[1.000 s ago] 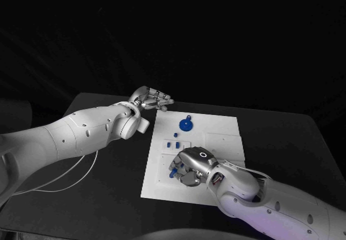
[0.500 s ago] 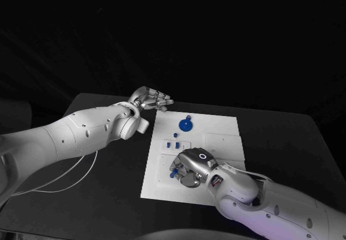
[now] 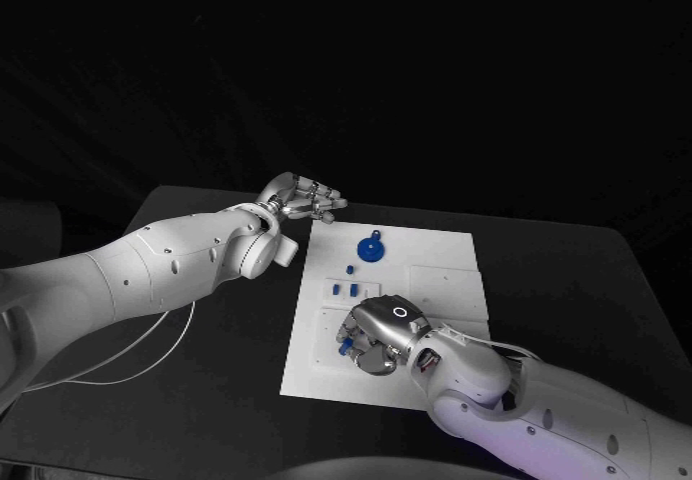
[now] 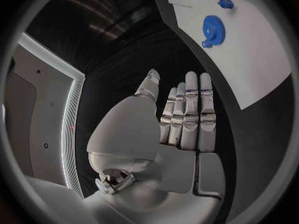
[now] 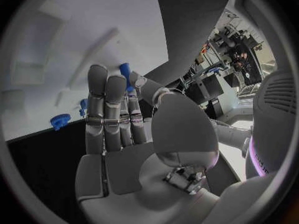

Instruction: Assemble the parts on the task board

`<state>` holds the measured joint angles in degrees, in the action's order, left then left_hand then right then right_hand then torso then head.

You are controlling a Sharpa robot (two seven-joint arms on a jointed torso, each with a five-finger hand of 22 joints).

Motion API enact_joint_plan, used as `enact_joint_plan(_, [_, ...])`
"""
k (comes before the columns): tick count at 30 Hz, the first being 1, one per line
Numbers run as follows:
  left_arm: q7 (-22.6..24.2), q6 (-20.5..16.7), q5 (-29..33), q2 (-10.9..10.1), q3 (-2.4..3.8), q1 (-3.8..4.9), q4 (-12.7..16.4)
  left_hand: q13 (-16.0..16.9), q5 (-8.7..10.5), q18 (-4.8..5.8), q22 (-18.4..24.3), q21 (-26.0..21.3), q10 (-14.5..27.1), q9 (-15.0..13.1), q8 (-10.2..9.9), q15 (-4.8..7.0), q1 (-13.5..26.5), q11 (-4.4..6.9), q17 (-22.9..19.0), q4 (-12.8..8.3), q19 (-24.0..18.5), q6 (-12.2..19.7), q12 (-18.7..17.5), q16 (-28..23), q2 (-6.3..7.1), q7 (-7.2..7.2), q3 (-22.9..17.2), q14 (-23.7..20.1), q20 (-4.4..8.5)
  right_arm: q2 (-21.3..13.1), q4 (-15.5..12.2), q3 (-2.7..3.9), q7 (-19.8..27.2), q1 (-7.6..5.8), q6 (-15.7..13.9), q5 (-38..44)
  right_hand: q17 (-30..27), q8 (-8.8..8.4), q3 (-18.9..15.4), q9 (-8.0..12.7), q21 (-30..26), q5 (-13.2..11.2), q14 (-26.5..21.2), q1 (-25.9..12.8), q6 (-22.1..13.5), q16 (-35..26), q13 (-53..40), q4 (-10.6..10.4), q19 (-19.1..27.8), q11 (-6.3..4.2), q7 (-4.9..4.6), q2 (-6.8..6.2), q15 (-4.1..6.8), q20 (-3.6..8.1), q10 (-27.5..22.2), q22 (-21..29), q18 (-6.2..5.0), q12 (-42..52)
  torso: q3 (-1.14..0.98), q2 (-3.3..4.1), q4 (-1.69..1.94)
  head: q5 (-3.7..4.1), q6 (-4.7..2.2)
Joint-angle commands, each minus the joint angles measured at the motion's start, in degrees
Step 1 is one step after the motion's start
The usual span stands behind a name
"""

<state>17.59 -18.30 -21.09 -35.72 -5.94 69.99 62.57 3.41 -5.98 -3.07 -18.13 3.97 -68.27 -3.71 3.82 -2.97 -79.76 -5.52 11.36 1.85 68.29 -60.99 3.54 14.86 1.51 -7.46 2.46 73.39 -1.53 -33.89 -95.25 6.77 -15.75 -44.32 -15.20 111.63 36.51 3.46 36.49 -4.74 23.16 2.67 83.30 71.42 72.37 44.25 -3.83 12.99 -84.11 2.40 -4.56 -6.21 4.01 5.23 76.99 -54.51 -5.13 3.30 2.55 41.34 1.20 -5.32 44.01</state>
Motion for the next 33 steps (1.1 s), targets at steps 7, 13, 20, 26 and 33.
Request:
enact_joint_plan(7, [0.34,0.97,0.30,0.19,0.05,0.00,-0.02,0.03,0.24,0.40,0.19,0.34,0.36,-0.06,-0.15,0.06,0.08,-0.17,-0.05,0.10,0.19,0.08,-0.11,-0.08,-0.48,0.07,0.28,-0.44,-0.39,0.47,0.39,-1.01,0.41,0.18,0.61,-0.36,-0.09,0.08,-3.42,0.78,-0.39,0.08,-0.18,-1.67,-2.99,-0.09,0.27,-1.37,-1.65,-0.53,-0.33,-2.04,-0.62,-0.31,-1.85,-0.28,-1.35,0.07,-0.03,0.03,0.03,0.06,0.07])
enact_joint_plan(13, [0.32,1.10,0.30,0.20,0.05,-0.01,0.01,0.03,0.24,0.40,0.19,0.34,0.36,-0.06,-0.15,0.06,0.08,-0.17,-0.05,0.10,0.19,0.08,-0.11,-0.08,-0.48,0.07,0.28,-0.44,-0.39,0.53,0.51,-1.22,0.47,0.18,-0.86,-1.16,-0.19,0.19,-3.52,0.79,-0.62,0.08,-0.35,-1.46,-4.24,-0.19,0.35,-2.04,-1.49,0.40,-0.73,-3.06,-1.09,-0.71,-4.82,-0.45,-1.71,0.08,-0.06,0.03,0.01,0.20,0.05])
enact_joint_plan(20, [0.23,1.23,0.30,0.12,0.05,-0.02,0.02,0.03,0.24,0.40,0.19,0.34,0.36,-0.06,-0.15,0.06,0.08,-0.17,-0.05,0.10,0.19,0.08,-0.11,-0.08,-0.48,0.07,0.28,-0.44,-0.39,0.44,0.52,-1.27,0.37,0.18,-2.27,-1.86,-0.28,0.13,-3.33,0.83,-0.86,0.07,-0.57,-1.33,-5.13,-0.25,0.41,-2.21,-1.30,1.16,-1.05,-4.34,-1.48,-1.06,-7.33,-0.58,-2.09,0.02,-0.09,0.03,-0.01,0.32,0.00])
enact_joint_plan(26, [0.15,1.29,0.30,0.03,0.05,-0.02,0.00,0.04,0.27,0.39,0.26,0.34,0.42,-0.06,-0.15,0.04,0.14,-0.19,-0.05,0.11,0.21,0.16,-0.10,-0.07,-0.57,0.04,0.32,-0.46,-0.39,0.16,0.47,-1.28,0.66,0.18,-4.69,-2.87,-0.76,0.18,-5.73,1.06,-1.94,-0.05,-1.72,-0.68,-8.67,-0.86,0.36,-2.24,-0.23,2.89,-1.36,-6.46,-2.75,-2.13,-14.37,-0.26,-3.02,0.38,-0.08,0.02,-0.01,0.33,0.00])
enact_joint_plan(33, [0.11,1.62,0.30,-0.06,0.05,-0.02,-0.02,0.04,0.32,0.39,0.32,0.32,0.48,-0.07,-0.14,0.01,0.26,-0.22,-0.06,0.17,0.18,0.17,-0.10,-0.08,-0.46,0.03,0.43,-0.50,-0.42,-0.81,-0.44,-1.27,1.71,0.18,-8.96,-4.94,-1.54,0.11,-12.89,1.06,-3.66,0.09,-2.64,1.92,-14.58,-1.10,0.38,-4.45,-0.03,3.92,-0.21,-8.08,-3.59,-3.30,-19.00,0.69,-4.58,0.69,-0.08,-0.02,-0.01,0.59,-0.18])
